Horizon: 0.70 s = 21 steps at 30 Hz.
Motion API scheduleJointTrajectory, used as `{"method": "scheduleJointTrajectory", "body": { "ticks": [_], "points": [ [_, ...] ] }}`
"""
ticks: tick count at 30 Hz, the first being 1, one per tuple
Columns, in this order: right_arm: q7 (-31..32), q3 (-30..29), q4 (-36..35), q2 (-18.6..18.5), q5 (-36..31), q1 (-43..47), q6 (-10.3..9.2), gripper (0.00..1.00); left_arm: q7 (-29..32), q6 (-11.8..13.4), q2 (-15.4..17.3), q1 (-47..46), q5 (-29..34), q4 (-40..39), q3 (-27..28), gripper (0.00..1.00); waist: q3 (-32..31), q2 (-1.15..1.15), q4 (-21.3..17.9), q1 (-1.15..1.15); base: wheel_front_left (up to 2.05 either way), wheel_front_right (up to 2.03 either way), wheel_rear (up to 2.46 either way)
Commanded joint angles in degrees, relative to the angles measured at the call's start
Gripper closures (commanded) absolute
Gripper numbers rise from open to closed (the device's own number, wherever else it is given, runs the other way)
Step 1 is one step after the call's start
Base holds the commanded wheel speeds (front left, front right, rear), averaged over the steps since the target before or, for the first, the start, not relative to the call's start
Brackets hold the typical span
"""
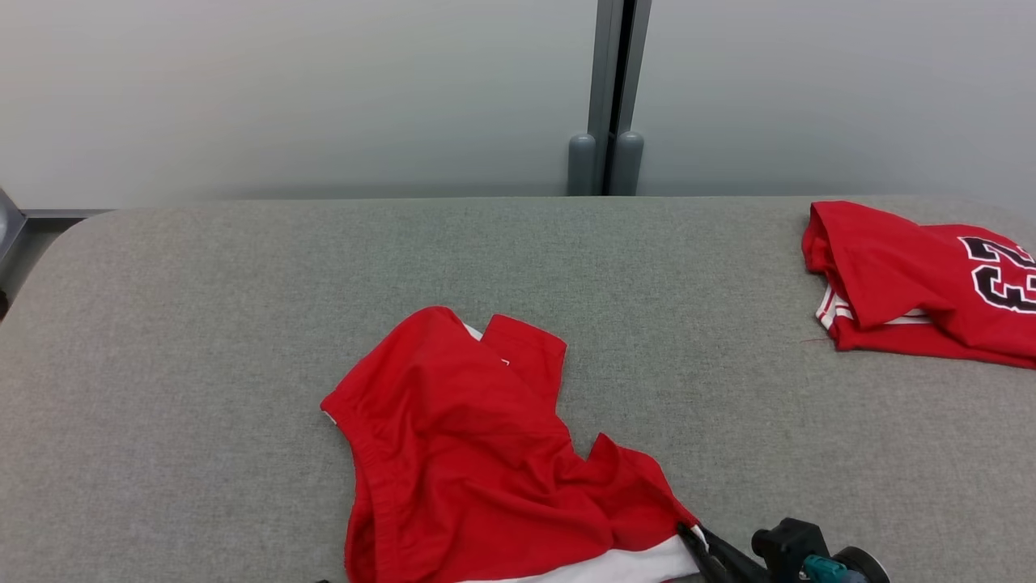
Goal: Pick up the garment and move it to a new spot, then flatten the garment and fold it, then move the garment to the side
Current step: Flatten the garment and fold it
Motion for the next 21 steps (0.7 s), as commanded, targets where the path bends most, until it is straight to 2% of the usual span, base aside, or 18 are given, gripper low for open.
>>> {"method": "scheduleJointTrajectory", "body": {
  "ticks": [1, 7, 13, 16, 18, 21],
  "points": [
    [-0.9, 1.0, 0.2, -0.9, 0.7, -1.4, 0.02, 1.0, -1.2, -0.4, -0.3, -1.0, -1.1, -0.4, -0.4, 1.0, 0.1, 0.0, -0.1, 0.0, 0.0, 0.0, 0.0],
    [-2.5, 1.7, -3.5, -1.7, 4.0, -4.4, 0.02, 1.0, -5.4, -0.5, -1.1, -4.4, -5.0, -5.7, 2.3, 1.0, 1.3, 0.0, -0.5, 0.0, 0.0, 0.0, 0.0],
    [-1.6, 1.2, -7.1, -2.4, 8.6, -10.8, 0.02, 1.0, -5.7, -0.6, -2.1, -11.9, -9.1, -11.0, 5.5, 1.0, 3.1, 0.0, -0.9, 0.0, 0.0, 0.0, 0.0],
    [0.2, 0.3, -8.2, -1.6, 13.0, -17.0, 0.02, 1.0, -4.6, -0.7, -3.0, -19.3, -12.1, -12.8, 7.7, 1.0, 5.0, 0.0, -1.2, 0.0, 0.0, 0.0, 0.0],
    [2.2, 0.2, -7.8, -1.7, 14.9, -22.6, 0.02, 1.0, -2.9, -0.7, -2.9, -25.2, -13.7, -12.4, 8.8, 1.0, 6.7, 0.0, -1.6, 0.0, 0.0, 0.0, 0.0],
    [5.4, -1.5, -5.8, 0.2, 20.1, -32.3, 0.02, 1.0, -0.5, -0.7, -2.7, -35.8, -15.6, -10.1, 9.2, 1.0, 9.9, 0.0, -2.4, 0.0, 0.0, 0.0, 0.0]
  ]
}}
